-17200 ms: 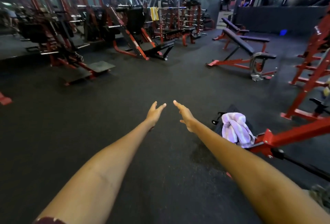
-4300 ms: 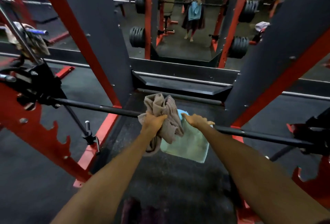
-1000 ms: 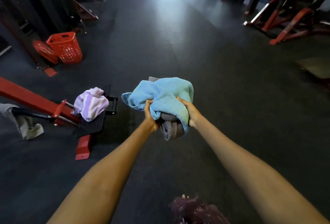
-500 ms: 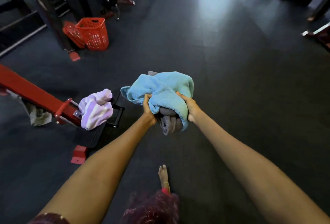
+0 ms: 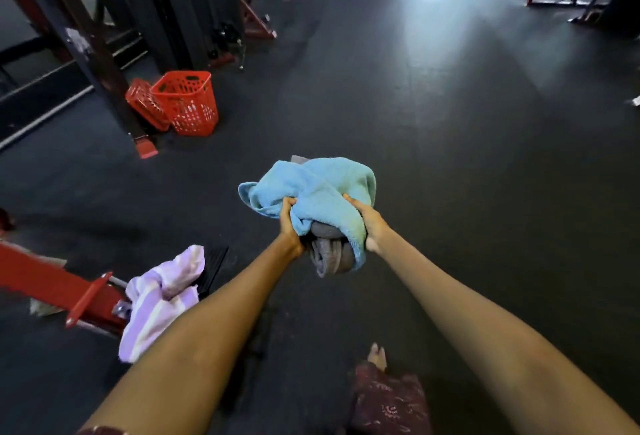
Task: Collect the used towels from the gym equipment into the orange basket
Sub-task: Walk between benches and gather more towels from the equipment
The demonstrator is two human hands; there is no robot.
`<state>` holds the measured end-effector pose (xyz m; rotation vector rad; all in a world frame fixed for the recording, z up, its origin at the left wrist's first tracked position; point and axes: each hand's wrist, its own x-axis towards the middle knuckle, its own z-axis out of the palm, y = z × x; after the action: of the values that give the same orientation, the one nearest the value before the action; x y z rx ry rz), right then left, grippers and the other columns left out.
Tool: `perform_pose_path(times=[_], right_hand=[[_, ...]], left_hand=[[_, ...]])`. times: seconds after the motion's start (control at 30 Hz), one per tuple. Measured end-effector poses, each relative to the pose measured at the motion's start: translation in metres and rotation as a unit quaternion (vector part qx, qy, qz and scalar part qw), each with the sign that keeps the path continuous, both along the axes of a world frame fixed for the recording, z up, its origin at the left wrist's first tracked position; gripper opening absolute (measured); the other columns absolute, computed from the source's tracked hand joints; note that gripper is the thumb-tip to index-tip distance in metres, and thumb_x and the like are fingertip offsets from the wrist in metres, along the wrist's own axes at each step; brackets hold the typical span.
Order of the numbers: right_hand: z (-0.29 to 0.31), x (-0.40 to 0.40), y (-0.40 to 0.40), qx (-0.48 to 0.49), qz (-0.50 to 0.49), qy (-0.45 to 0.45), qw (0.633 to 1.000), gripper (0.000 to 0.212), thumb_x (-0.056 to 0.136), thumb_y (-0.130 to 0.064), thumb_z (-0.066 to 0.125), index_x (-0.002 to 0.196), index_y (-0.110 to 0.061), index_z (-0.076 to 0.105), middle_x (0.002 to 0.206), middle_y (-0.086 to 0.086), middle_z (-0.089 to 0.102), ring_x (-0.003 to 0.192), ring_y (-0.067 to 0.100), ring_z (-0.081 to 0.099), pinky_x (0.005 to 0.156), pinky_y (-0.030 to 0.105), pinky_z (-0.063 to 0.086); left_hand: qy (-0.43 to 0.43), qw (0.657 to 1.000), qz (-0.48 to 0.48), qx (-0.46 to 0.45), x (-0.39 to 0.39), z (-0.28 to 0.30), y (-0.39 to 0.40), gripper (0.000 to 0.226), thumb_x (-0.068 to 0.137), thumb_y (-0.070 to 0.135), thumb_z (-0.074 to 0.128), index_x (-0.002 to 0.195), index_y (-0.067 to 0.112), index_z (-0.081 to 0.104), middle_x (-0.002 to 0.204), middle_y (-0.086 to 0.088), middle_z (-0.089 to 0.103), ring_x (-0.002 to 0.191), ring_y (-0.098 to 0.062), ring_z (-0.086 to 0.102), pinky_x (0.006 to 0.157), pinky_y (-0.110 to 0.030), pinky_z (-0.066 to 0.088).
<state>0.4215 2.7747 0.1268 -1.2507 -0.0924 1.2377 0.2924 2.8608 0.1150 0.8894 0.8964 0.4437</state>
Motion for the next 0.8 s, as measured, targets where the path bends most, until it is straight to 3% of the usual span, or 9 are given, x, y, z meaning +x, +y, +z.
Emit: perform_pose_path(times=[0.03,0.07,0.13,0.17,0.3,0.47,0.57,0.63,0.8], right_hand=[[-0.003,0.016,0.016,-0.002,0.002,0.001,1.000,0.080,0.049,-0.037,0.089,0.120,-0.010,0.064,0.115,0.013,0.069,0.105,0.032,0.067,0.088,0.048,0.055],[-0.005,0.037,0.036,-0.001,0.010,0.001,1.000,0.084,0.045,-0.038,0.090,0.120,-0.010,0.064,0.115,0.013,0.069,0.104,0.032,0.067,0.088,0.049,0.055],[-0.007,0.069,0.068,-0.005,0.027,-0.006,1.000,0.090,0.040,-0.038,0.093,0.120,-0.010,0.064,0.114,0.013,0.069,0.104,0.032,0.067,0.088,0.050,0.054],[-0.006,0.087,0.086,-0.001,0.038,-0.006,0.999,0.088,0.042,-0.038,0.093,0.121,-0.011,0.064,0.115,0.013,0.069,0.104,0.032,0.067,0.087,0.050,0.055],[0.008,0.152,0.158,-0.009,0.080,-0.011,0.997,0.067,0.060,-0.034,0.085,0.119,-0.010,0.064,0.114,0.014,0.069,0.104,0.033,0.066,0.085,0.048,0.055],[0.025,0.211,0.250,0.004,0.120,-0.024,0.992,0.079,0.049,-0.035,0.089,0.120,-0.010,0.064,0.114,0.013,0.070,0.104,0.031,0.067,0.086,0.048,0.056],[0.018,0.239,0.303,0.005,0.141,-0.009,0.990,0.084,0.046,-0.036,0.090,0.121,-0.010,0.063,0.117,0.014,0.068,0.106,0.032,0.066,0.087,0.049,0.055],[0.011,0.257,0.341,0.006,0.150,0.001,0.989,0.067,0.065,-0.031,0.083,0.124,-0.007,0.061,0.121,0.015,0.065,0.109,0.032,0.064,0.083,0.045,0.056],[0.000,0.301,0.445,0.021,0.182,0.042,0.982,0.027,0.092,-0.024,0.057,0.112,-0.008,0.065,0.110,0.014,0.067,0.103,0.027,0.063,0.092,0.041,0.051]], left_hand=[[-0.025,0.997,-0.064,0.021,0.004,0.006,0.010,0.085,0.095,0.059,0.002,0.061,0.003,0.057,0.036,-0.001,0.051,0.034,-0.011,0.047,0.044,-0.026,0.051],[0.116,0.989,-0.081,0.050,0.026,-0.003,0.028,0.072,0.101,0.022,-0.001,0.055,0.001,0.049,0.035,-0.008,0.034,0.034,-0.009,0.033,0.034,-0.029,0.036],[0.150,0.988,-0.027,0.026,0.056,0.006,0.047,0.048,0.086,-0.018,0.013,0.066,0.012,0.043,0.036,-0.003,0.029,0.036,-0.012,0.032,0.039,-0.020,0.030],[0.048,0.997,-0.032,0.060,0.071,0.007,0.060,0.041,0.096,-0.006,0.021,0.067,0.014,0.043,0.034,0.000,0.038,0.038,-0.014,0.041,0.044,-0.018,0.037],[-0.011,0.984,0.180,-0.002,0.131,0.028,0.123,0.051,0.101,0.040,0.021,0.075,0.012,0.055,0.057,-0.010,0.059,0.067,-0.018,0.055,0.065,-0.025,0.047],[0.044,0.969,0.240,0.042,0.198,0.042,0.205,0.041,0.103,0.025,0.025,0.073,0.032,0.052,0.056,0.016,0.045,0.050,-0.009,0.045,0.055,-0.021,0.039],[-0.005,0.967,0.256,0.012,0.220,0.043,0.250,0.046,0.105,0.022,0.017,0.061,0.026,0.032,0.034,0.009,0.032,0.039,-0.002,0.037,0.048,-0.016,0.033],[0.004,0.964,0.266,-0.004,0.237,0.035,0.285,0.062,0.104,0.032,0.017,0.053,0.016,0.050,0.040,-0.002,0.046,0.045,-0.006,0.050,0.053,-0.018,0.043],[-0.023,0.973,0.229,0.004,0.284,0.042,0.385,0.035,0.099,0.038,0.030,0.084,0.016,0.053,0.082,-0.005,0.057,0.076,-0.021,0.055,0.070,-0.035,0.046]])
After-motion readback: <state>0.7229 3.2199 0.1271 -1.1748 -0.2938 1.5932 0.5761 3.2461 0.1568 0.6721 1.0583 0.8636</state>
